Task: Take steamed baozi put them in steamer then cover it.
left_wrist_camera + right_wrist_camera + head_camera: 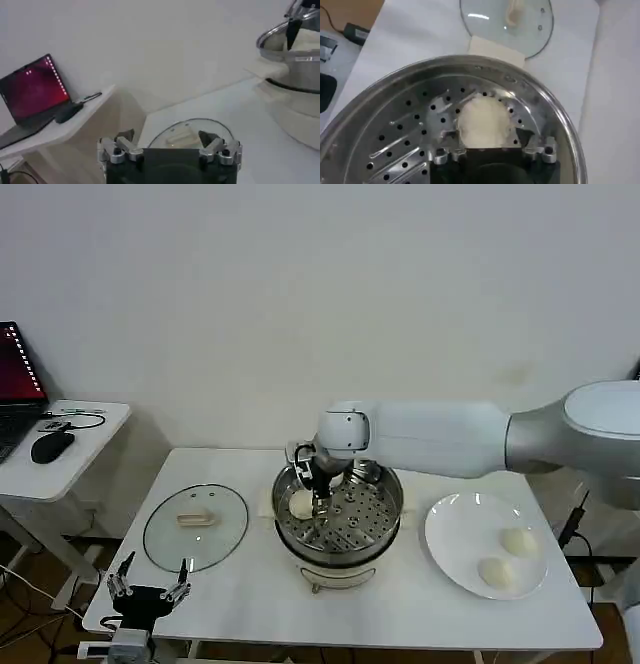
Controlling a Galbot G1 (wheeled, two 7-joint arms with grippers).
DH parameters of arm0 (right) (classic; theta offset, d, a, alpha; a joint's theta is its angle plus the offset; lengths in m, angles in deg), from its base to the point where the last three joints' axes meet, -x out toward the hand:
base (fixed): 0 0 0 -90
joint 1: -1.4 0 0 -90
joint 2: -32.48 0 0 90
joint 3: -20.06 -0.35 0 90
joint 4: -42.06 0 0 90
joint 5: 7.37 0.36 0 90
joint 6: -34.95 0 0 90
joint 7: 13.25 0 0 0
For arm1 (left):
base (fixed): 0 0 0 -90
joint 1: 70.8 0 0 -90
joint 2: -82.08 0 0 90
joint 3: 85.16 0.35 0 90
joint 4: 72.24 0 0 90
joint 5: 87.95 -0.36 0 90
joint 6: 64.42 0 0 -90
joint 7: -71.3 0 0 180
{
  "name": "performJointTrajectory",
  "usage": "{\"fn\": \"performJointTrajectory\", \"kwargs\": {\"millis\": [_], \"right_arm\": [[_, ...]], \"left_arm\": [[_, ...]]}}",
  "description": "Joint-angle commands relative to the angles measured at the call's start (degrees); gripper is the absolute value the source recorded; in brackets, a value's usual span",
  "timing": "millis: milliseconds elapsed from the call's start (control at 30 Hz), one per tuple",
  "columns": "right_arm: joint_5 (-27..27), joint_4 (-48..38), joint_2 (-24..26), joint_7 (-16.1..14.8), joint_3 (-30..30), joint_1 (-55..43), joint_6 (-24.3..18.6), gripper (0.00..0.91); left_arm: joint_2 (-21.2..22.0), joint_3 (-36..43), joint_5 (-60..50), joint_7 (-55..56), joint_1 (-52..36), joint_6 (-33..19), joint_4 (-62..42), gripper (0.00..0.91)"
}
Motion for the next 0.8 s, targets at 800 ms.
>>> {"fn": "performJointTrajectory", "kwargs": {"millis": [800], "right_arm": [[-44.37,20.09,59.48,-12.36,-11.87,5.6,-30.83,0.907]], "left_arm": [[-1.72,2.96,-2.1,-0.61,0.34,0.31,-0.8,0.907]]}}
